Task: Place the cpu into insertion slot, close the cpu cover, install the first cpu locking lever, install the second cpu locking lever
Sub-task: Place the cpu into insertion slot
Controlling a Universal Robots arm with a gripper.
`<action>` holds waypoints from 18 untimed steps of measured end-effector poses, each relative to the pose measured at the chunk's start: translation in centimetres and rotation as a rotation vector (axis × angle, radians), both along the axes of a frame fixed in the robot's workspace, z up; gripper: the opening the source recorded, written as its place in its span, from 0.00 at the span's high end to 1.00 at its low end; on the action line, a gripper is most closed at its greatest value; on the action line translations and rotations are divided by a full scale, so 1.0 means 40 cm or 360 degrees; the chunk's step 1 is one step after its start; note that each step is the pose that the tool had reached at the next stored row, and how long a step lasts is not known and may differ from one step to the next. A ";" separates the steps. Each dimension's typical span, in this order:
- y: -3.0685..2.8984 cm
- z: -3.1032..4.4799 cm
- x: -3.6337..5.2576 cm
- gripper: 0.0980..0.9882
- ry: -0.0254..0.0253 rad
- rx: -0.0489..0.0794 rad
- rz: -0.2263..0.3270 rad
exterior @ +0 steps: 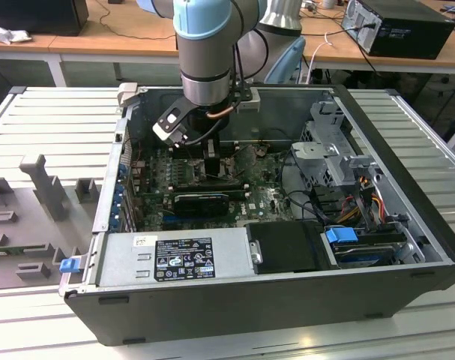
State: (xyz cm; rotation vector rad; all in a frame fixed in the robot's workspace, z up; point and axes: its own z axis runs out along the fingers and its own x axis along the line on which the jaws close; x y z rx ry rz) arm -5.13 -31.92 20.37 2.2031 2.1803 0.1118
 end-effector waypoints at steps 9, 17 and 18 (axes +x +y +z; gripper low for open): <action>0.004 -0.005 0.002 0.44 0.00002 0.0000 0.0000; 0.003 -0.005 0.005 0.44 0.00002 -0.0055 0.0000; 0.004 -0.006 0.006 0.44 0.00001 -0.0054 0.0000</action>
